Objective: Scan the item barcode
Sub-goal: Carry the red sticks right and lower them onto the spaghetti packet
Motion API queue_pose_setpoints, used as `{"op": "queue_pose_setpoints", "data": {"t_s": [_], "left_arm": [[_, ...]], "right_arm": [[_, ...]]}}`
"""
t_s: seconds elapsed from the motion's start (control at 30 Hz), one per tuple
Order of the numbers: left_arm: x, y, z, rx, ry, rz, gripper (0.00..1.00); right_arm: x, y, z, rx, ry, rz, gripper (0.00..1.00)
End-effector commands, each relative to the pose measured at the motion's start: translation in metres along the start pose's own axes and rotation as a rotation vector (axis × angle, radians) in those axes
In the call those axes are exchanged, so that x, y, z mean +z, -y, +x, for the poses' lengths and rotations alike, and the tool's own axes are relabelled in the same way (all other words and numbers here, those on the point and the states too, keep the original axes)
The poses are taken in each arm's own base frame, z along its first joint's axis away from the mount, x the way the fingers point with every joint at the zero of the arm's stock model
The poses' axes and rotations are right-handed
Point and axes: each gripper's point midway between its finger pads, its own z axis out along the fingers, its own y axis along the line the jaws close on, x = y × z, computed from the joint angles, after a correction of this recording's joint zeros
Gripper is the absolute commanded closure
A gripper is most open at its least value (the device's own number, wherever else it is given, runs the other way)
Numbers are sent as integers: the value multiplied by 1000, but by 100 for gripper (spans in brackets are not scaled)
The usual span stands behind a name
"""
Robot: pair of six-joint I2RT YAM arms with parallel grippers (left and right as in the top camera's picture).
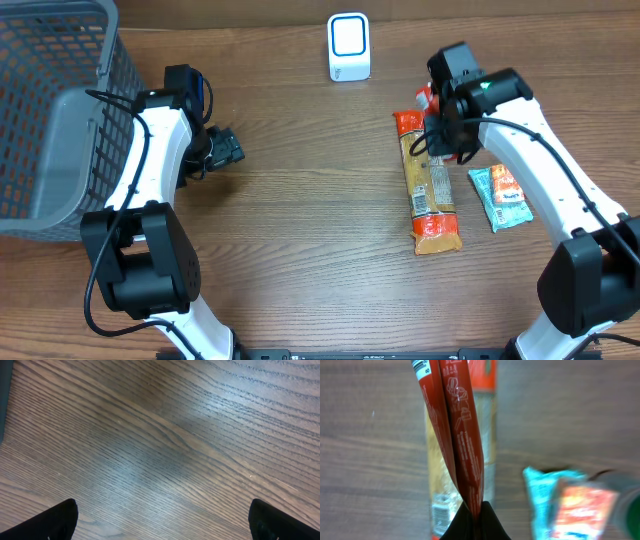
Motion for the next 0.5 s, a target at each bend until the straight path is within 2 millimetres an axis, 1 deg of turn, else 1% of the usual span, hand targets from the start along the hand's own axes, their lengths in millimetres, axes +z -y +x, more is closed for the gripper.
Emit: {"op": "queue_pose_setpoints", "data": {"t_s": [0.0, 0.23, 0.37, 0.47], "left_arm": [[-7, 2, -1, 31, 20, 4, 0], [-7, 2, -1, 31, 20, 4, 0], [-7, 2, -1, 31, 20, 4, 0], [-7, 2, -1, 31, 20, 4, 0]], "right_arm": [[20, -14, 20, 45, -72, -89, 96], [48, -13, 42, 84, -116, -83, 97], [58, -13, 47, 102, -118, -82, 97], [60, -13, 50, 121, -125, -80, 96]]}}
